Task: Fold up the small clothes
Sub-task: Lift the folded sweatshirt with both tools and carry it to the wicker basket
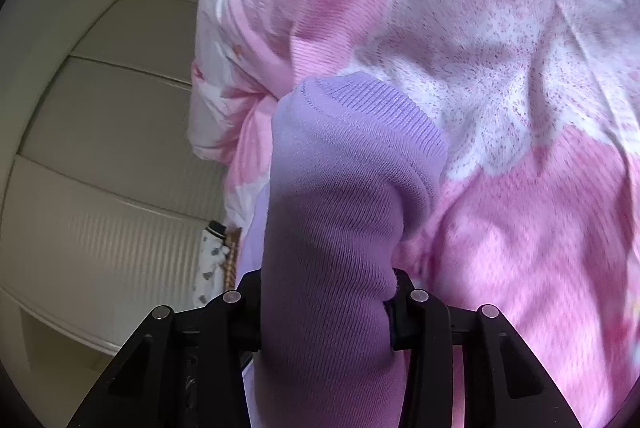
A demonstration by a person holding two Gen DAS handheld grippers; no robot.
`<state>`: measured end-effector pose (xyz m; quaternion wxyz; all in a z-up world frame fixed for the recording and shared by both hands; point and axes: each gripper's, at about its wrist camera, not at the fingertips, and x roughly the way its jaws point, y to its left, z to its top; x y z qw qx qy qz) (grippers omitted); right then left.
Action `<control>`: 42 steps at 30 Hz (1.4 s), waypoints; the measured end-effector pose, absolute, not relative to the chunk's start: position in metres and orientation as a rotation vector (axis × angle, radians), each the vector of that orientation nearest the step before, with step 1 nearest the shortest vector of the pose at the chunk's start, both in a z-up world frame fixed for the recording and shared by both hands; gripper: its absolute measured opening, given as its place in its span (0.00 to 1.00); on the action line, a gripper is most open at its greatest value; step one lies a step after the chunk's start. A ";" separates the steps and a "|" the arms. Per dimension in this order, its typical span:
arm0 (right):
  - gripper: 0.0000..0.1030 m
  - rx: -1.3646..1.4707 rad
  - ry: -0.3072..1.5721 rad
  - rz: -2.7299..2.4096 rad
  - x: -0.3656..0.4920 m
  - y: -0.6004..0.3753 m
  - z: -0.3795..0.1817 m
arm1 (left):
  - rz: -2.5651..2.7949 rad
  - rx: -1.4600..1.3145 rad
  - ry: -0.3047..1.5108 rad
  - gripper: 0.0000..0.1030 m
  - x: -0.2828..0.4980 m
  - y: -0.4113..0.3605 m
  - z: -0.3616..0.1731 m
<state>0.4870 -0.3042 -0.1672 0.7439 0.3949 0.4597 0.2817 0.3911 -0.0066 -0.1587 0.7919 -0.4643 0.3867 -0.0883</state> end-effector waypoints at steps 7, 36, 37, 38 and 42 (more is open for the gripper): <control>0.41 0.847 0.962 0.629 0.463 -0.285 -0.123 | -0.216 -0.993 0.797 0.46 0.369 0.020 -0.119; 0.41 0.789 0.905 0.994 0.472 0.144 -0.014 | 0.010 -0.812 0.562 0.47 0.325 0.423 0.033; 0.41 0.788 0.913 1.002 0.471 0.160 -0.018 | 0.016 -0.808 0.564 0.47 0.328 0.434 0.029; 0.41 0.787 0.917 1.004 0.476 0.171 -0.021 | 0.021 -0.806 0.570 0.47 0.332 0.443 0.025; 0.41 0.779 0.949 0.984 0.493 0.209 -0.044 | 0.028 -0.818 0.608 0.47 0.351 0.472 -0.009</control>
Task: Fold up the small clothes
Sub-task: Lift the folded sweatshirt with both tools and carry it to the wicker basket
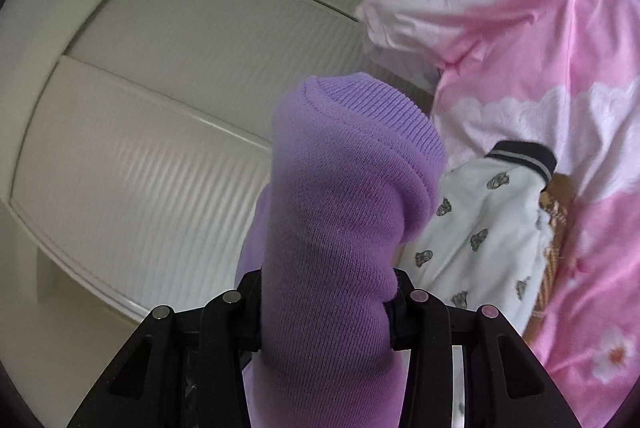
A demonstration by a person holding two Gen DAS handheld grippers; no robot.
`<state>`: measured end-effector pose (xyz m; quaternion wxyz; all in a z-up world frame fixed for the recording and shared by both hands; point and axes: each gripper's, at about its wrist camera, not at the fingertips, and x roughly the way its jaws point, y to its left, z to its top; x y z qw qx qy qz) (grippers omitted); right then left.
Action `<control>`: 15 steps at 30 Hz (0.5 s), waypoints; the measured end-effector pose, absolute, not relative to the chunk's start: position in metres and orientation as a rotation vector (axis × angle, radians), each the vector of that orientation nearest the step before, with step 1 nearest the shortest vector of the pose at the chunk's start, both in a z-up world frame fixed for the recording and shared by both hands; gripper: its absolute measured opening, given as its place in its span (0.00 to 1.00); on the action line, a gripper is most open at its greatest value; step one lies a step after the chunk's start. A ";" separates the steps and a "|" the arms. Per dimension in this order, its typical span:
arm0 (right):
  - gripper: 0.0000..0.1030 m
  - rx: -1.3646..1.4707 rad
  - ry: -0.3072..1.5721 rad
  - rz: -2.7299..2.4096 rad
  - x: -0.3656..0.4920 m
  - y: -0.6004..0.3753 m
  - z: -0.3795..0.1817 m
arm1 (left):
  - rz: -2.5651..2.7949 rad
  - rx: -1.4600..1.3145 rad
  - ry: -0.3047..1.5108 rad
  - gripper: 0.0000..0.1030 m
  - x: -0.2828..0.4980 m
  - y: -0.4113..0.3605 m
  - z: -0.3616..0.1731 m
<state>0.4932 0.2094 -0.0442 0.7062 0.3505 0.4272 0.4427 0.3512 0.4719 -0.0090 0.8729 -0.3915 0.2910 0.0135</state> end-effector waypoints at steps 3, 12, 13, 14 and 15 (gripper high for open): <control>0.42 0.780 0.992 0.942 0.504 0.222 -0.073 | 0.034 -0.823 0.656 0.47 0.363 0.480 -0.041; 0.51 0.796 1.083 0.839 0.525 0.221 -0.147 | 0.032 -0.829 0.696 0.50 0.382 0.481 -0.093; 0.52 0.803 1.083 0.843 0.523 0.219 -0.148 | 0.028 -0.821 0.694 0.52 0.381 0.480 -0.091; 0.54 0.808 1.082 0.850 0.524 0.218 -0.149 | 0.017 -0.809 0.691 0.53 0.380 0.479 -0.087; 0.56 0.802 1.082 0.852 0.524 0.218 -0.147 | 0.010 -0.800 0.691 0.54 0.378 0.478 -0.082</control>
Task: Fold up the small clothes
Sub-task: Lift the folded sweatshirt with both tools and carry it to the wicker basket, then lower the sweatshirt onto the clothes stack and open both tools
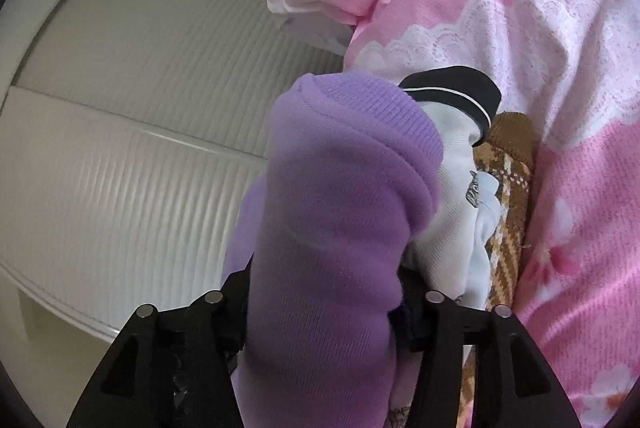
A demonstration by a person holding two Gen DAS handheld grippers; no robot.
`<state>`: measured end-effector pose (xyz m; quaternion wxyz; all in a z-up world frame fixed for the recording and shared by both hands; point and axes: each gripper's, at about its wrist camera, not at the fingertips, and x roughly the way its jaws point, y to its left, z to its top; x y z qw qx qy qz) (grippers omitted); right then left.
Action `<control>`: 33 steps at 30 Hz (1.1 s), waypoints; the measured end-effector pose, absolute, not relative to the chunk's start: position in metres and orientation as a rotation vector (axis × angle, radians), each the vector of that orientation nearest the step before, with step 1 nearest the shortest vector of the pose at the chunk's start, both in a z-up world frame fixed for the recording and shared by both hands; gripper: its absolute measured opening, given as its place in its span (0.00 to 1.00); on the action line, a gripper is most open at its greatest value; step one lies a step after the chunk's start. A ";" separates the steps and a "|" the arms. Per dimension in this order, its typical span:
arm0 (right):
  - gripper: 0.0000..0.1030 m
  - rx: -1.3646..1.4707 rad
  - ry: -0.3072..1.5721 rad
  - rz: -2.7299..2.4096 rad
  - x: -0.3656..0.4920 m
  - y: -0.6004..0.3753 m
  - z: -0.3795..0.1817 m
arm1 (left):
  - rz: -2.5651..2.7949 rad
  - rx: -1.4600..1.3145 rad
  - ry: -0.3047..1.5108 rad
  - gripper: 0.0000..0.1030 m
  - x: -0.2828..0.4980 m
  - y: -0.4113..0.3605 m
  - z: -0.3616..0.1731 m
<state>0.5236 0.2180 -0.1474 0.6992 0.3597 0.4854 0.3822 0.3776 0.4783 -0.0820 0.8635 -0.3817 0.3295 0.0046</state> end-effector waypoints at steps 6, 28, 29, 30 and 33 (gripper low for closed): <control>0.81 0.764 1.037 0.808 0.515 0.207 -0.129 | 0.022 -0.749 0.699 0.60 0.369 0.470 -0.066; 0.89 -0.019 0.644 0.581 0.441 0.200 -0.048 | 0.222 -0.090 0.606 0.61 0.330 0.383 0.009; 0.89 -0.066 0.624 0.571 0.439 0.204 -0.048 | 0.196 -0.077 0.611 0.61 0.333 0.379 0.006; 0.89 -0.109 0.603 0.569 0.436 0.207 -0.048 | 0.188 -0.073 0.619 0.61 0.335 0.377 0.004; 0.89 -0.183 0.565 0.583 0.432 0.215 -0.050 | 0.197 -0.067 0.679 0.57 0.349 0.381 -0.014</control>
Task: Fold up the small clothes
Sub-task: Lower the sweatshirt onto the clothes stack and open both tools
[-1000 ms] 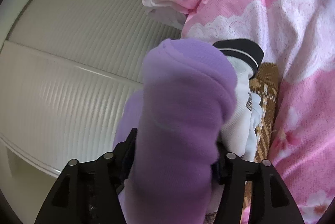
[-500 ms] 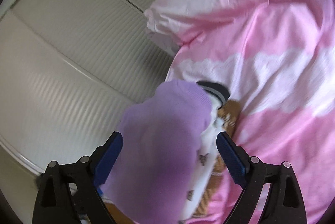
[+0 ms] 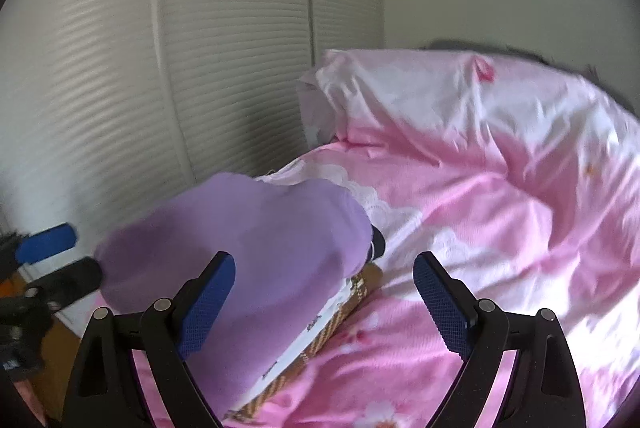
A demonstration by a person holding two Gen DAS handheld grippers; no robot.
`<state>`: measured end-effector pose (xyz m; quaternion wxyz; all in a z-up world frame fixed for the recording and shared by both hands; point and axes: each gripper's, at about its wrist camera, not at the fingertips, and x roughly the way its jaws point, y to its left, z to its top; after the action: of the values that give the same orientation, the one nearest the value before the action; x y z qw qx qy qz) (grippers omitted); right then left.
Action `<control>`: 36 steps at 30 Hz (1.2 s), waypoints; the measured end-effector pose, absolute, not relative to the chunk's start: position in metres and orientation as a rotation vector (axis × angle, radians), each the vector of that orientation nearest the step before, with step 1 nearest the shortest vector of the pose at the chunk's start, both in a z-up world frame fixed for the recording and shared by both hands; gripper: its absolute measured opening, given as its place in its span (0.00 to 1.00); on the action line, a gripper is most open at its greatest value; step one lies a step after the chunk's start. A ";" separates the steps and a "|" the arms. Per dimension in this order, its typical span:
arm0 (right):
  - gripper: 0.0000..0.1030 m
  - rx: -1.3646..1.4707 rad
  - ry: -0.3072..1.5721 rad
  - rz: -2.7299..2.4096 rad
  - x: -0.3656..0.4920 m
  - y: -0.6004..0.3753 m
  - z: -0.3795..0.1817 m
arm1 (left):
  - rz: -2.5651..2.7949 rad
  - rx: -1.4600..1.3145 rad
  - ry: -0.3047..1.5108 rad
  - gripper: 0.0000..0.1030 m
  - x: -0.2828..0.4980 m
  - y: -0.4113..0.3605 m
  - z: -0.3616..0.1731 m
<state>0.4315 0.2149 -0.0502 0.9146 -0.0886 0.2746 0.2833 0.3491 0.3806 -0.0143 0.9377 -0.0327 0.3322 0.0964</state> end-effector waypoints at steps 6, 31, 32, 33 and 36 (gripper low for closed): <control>0.89 -0.348 0.528 0.597 0.428 0.243 -0.067 | 0.226 -0.122 0.720 0.57 0.357 0.401 -0.042; 0.89 -0.216 0.462 0.580 0.335 0.175 -0.008 | 0.164 -0.081 0.563 0.83 0.255 0.323 0.033; 0.89 -0.207 0.458 0.573 0.327 0.165 -0.003 | 0.154 -0.073 0.559 0.84 0.242 0.311 0.035; 0.89 -0.198 0.456 0.564 0.318 0.155 0.000 | 0.144 -0.066 0.556 0.86 0.234 0.299 0.037; 0.89 -0.166 0.450 0.518 0.282 0.113 0.011 | 0.100 -0.048 0.547 0.88 0.203 0.261 0.040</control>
<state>0.2816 0.1128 0.0107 0.9383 -0.0813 0.2204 0.2537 0.2025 0.2608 0.0403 0.9613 -0.0237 0.2700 0.0491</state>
